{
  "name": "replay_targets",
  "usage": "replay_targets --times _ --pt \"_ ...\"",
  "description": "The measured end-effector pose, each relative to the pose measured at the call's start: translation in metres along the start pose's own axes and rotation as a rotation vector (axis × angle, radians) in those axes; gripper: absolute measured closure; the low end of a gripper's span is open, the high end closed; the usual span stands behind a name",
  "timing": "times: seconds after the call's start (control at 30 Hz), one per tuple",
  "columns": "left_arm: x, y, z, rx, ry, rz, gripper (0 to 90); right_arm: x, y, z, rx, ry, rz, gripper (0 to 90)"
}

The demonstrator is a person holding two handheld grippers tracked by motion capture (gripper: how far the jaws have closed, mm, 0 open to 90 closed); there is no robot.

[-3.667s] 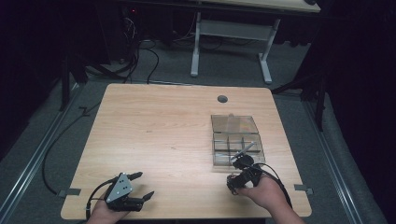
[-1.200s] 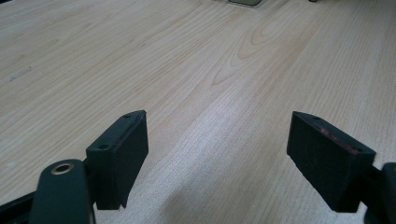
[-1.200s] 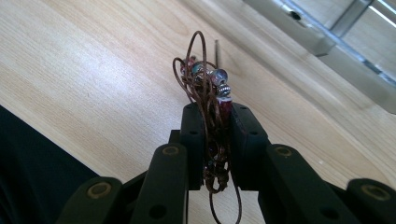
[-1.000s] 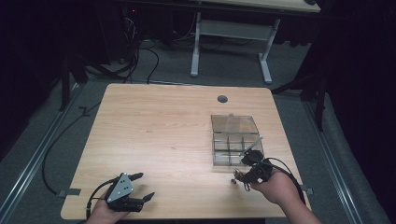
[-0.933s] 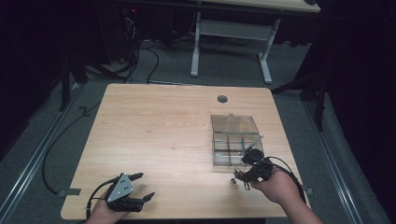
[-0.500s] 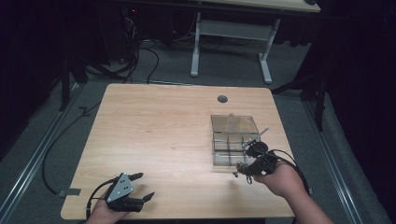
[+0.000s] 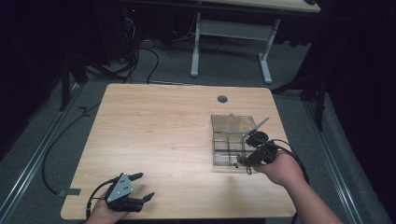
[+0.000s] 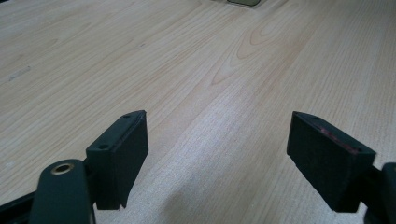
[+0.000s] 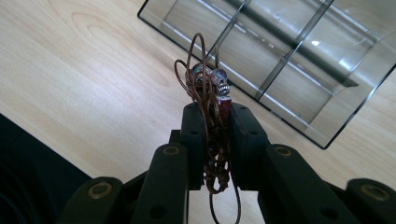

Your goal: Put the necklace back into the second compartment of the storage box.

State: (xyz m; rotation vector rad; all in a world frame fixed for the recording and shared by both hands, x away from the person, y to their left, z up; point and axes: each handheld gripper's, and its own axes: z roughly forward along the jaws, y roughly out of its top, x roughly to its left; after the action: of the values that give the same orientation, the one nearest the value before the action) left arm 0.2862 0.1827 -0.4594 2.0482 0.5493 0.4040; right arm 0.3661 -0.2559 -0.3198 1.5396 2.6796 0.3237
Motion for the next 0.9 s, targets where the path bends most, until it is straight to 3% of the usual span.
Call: replay_targets --times 0.53,0.9 --pt "0.000 0.000 0.000 0.000 -0.001 0.003 21.1 -0.015 0.026 -0.002 -0.020 -0.017 0.039 77.6" --pt "0.000 0.000 0.000 0.001 -0.003 0.003 21.1 -0.034 0.054 0.011 -0.042 -0.033 0.069 77.6"
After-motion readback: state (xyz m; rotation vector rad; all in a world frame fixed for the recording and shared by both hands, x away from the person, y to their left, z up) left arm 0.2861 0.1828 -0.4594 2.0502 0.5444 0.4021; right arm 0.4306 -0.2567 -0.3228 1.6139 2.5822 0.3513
